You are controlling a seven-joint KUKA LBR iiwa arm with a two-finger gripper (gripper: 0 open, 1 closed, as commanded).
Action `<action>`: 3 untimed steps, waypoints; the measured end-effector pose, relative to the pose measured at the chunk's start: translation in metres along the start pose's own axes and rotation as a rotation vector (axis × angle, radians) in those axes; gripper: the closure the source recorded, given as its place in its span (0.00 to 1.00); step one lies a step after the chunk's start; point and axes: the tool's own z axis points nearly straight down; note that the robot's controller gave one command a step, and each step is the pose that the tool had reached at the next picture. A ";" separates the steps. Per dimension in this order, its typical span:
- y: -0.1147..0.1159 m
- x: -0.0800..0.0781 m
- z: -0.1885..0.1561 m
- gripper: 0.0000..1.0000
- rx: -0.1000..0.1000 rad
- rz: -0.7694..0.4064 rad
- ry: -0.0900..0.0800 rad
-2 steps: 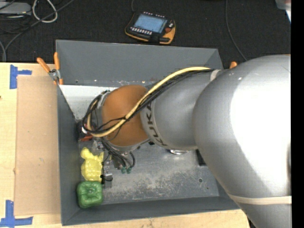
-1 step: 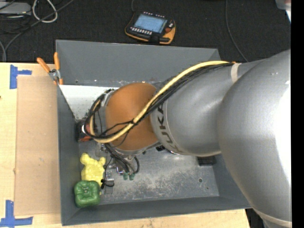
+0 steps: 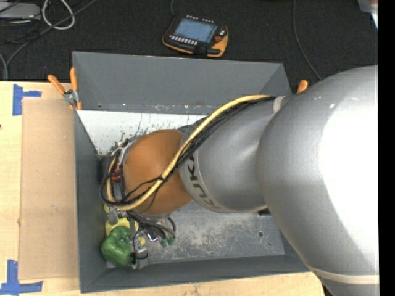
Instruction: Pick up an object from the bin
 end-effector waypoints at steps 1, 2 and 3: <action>-0.018 -0.039 0.029 0.00 0.002 0.252 -0.013; -0.003 0.001 0.027 1.00 0.005 -0.126 -0.009; -0.003 0.000 0.027 1.00 0.005 -0.125 -0.009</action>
Offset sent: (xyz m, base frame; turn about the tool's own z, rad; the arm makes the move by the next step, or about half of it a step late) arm -0.0032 -0.0004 -0.0285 -0.1312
